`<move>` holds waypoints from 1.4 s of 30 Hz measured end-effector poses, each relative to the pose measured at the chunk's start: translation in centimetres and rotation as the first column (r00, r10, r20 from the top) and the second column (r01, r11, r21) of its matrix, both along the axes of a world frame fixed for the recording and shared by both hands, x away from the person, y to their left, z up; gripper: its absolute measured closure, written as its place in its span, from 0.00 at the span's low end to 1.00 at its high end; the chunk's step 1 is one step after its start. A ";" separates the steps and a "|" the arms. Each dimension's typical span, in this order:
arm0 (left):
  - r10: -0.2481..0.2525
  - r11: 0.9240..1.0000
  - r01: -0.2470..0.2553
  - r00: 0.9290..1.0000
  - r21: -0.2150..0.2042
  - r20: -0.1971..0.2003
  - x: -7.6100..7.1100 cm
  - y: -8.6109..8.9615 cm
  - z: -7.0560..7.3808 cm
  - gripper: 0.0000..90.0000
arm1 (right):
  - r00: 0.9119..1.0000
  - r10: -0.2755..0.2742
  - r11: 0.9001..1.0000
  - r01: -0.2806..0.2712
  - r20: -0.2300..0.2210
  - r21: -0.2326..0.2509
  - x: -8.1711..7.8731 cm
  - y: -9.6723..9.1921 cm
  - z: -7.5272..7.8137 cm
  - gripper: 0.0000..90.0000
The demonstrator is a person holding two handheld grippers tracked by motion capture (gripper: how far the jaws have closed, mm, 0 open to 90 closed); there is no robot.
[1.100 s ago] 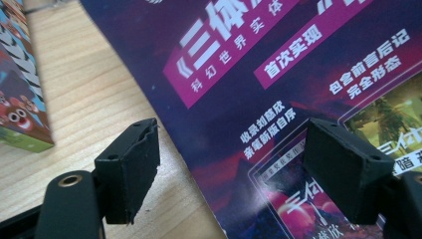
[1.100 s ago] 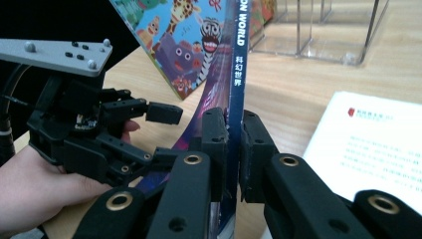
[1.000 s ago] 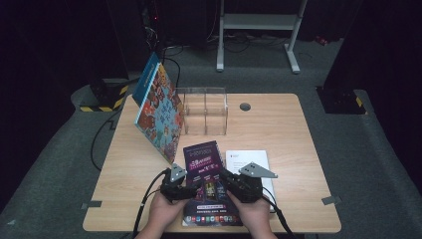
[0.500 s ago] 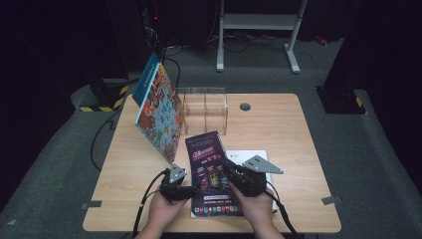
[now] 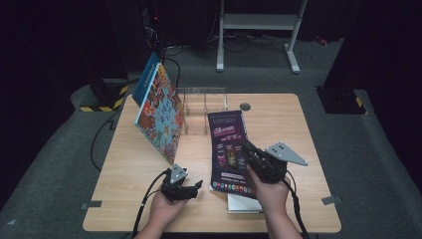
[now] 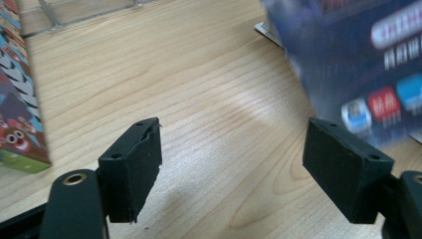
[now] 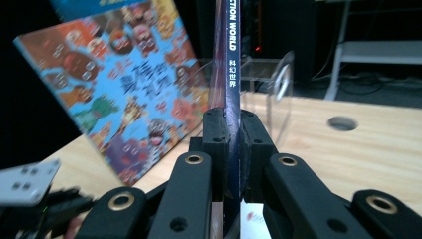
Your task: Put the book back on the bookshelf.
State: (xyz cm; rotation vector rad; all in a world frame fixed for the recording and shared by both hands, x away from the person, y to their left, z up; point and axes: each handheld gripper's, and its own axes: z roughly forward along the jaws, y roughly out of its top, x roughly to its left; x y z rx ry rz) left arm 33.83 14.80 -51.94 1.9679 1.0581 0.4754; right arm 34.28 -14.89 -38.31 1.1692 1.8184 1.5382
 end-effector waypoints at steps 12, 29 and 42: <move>-0.027 0.999 0.028 1.000 -0.036 0.010 -0.1 0.1 -0.1 0.22 | 0.994 -0.097 0.995 0.097 0.053 0.007 1.8 -2.8 1.6 0.94; -0.056 0.998 0.055 0.998 0.015 0.016 -0.1 -0.3 -0.1 0.19 | 0.970 -0.214 0.977 0.214 0.113 0.008 4.4 -4.9 2.7 0.94; -0.070 0.997 0.070 0.998 0.011 0.007 -0.2 -0.3 -0.1 0.20 | 0.963 -0.243 0.969 0.246 0.118 -0.007 7.2 -4.1 2.7 0.94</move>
